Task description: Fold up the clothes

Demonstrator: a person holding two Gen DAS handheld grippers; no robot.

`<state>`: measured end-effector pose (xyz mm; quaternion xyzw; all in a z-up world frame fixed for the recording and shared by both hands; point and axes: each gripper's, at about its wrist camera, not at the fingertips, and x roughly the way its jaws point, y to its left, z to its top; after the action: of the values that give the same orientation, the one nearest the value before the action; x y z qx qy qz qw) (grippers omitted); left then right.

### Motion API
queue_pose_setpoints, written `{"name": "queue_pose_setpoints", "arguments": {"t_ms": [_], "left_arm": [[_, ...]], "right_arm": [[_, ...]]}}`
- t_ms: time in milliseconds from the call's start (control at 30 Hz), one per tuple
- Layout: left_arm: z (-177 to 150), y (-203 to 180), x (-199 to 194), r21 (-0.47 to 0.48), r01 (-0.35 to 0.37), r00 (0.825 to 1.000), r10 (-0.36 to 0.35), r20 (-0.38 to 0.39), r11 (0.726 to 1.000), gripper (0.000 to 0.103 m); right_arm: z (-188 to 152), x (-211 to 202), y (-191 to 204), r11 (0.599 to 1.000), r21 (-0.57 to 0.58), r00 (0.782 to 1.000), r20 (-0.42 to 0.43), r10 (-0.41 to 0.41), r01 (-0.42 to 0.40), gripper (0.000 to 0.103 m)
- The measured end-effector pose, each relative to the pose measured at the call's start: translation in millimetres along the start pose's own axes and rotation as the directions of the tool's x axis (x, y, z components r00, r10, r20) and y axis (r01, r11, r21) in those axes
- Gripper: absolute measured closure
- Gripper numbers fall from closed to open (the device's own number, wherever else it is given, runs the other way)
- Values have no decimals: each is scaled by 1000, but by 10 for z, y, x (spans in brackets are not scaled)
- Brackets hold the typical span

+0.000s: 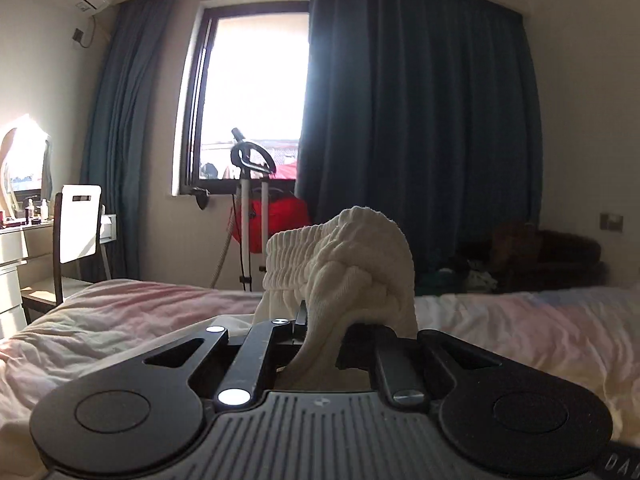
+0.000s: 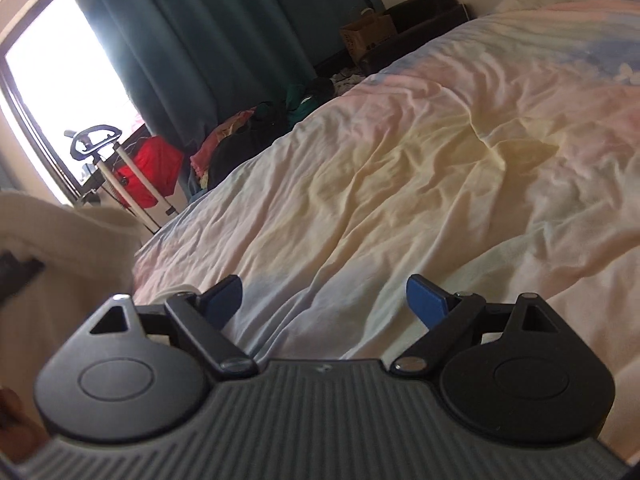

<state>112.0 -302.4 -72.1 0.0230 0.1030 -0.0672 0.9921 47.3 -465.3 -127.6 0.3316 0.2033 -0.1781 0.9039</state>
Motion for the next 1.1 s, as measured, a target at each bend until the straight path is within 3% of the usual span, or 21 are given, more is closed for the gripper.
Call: {"name": "queue_pose_setpoints", "arguments": {"t_ms": [133, 200, 233, 300, 333, 367, 500, 600, 700, 800, 900, 1000, 1100], "left_arm": [[-538, -168, 280, 110, 78, 992, -67, -105, 991, 91], [-593, -153, 320, 145, 99, 990, -83, -113, 984, 87], [-599, -110, 343, 158, 117, 987, -97, -130, 981, 79], [-594, 22, 363, 160, 177, 971, -146, -190, 971, 45], [-596, 105, 341, 166, 217, 957, -176, -230, 962, 20], [-598, 217, 295, 185, 237, 950, -188, -248, 954, 11], [-643, 678, 40, 266, 303, 927, -218, -305, 915, 11], [-660, 1049, -196, 337, 323, 921, -213, -326, 884, 10], [-708, 1364, -367, 436, 263, 948, -146, -284, 861, 9], [-779, 1568, -435, 485, 162, 976, -67, -207, 859, 7], [-881, 1669, -283, 472, 126, 975, -20, -223, 872, 6], [-911, 1734, -101, 411, 103, 964, 10, -265, 906, 6], [-867, 1811, -5, 352, 75, 962, 25, -271, 933, 5]], "right_arm": [[-8, 62, -138, 998, 69, 1000, -23, 13, -11, 13], [-28, 93, -165, 995, 91, 999, -32, 33, -30, 13], [-42, 111, -176, 994, 105, 998, -39, 48, -43, 13], [-61, 134, -192, 987, 136, 995, -48, 88, -81, 13], [-73, 143, -205, 981, 161, 992, -52, 119, -109, 13], [-84, 150, -218, 973, 187, 987, -54, 150, -138, 13], [-140, 131, -247, 926, 279, 961, -33, 275, -255, 11], [-197, 143, -201, 859, 346, 908, -43, 416, -377, 10], [-257, 162, -89, 812, 367, 855, -75, 513, -455, 10], [-283, 195, 71, 805, 333, 825, -117, 552, -491, 10], [-326, 296, 254, 832, 274, 827, -170, 536, -482, 10], [-378, 422, 408, 866, 201, 841, -218, 496, -459, 10], [-388, 493, 464, 878, 162, 854, -208, 477, -451, 11]]}}
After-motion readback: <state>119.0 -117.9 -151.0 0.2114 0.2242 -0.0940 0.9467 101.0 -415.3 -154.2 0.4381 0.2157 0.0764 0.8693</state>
